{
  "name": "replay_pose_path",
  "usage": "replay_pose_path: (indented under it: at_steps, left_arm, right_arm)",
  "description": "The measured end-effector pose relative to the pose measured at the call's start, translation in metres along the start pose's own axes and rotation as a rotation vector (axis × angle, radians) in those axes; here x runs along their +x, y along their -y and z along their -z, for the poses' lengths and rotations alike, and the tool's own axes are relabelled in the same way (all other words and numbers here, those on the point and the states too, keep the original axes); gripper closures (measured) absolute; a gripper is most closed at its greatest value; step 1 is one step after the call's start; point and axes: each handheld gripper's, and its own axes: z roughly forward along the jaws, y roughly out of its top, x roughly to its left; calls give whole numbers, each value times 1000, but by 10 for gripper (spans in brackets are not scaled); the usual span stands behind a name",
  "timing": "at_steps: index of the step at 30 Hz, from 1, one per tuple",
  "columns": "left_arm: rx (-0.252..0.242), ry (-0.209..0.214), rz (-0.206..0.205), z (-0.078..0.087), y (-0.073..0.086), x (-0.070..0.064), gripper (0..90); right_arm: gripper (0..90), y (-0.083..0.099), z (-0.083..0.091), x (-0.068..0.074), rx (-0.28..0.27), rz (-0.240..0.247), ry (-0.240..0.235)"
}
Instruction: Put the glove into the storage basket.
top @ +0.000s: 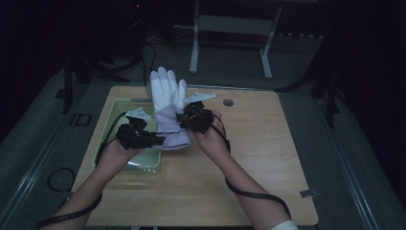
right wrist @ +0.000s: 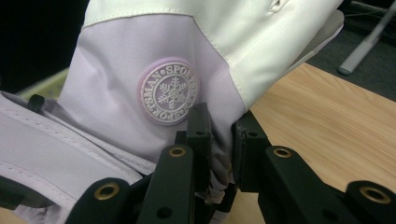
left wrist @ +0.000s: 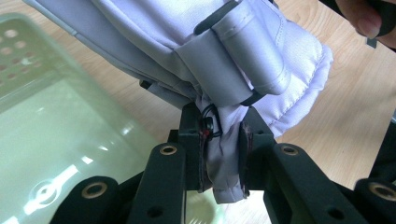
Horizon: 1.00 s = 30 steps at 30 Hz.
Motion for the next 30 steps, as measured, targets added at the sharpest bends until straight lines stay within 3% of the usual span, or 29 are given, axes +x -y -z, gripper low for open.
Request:
replay_pose_path:
  at_steps: [10, 16, 21, 22, 30]
  left_arm:
    - [19, -27, 37, 33, 22, 35, 749]
    - [85, -39, 45, 43, 39, 52, 748]
    - [125, -13, 63, 38, 52, 65, 748]
    - [143, -6, 76, 33, 59, 71, 748]
    - [191, 45, 112, 9, 79, 83, 744]
  right_arm:
    - [793, -19, -33, 36, -22, -15, -31]
    - [794, -19, -60, 56, 0, -33, -66]
    - [794, -9, -79, 65, 30, -51, -78]
    - [794, -1, -91, 67, 55, -76, -81]
    - [793, 19, -111, 66, 139, -115, -88]
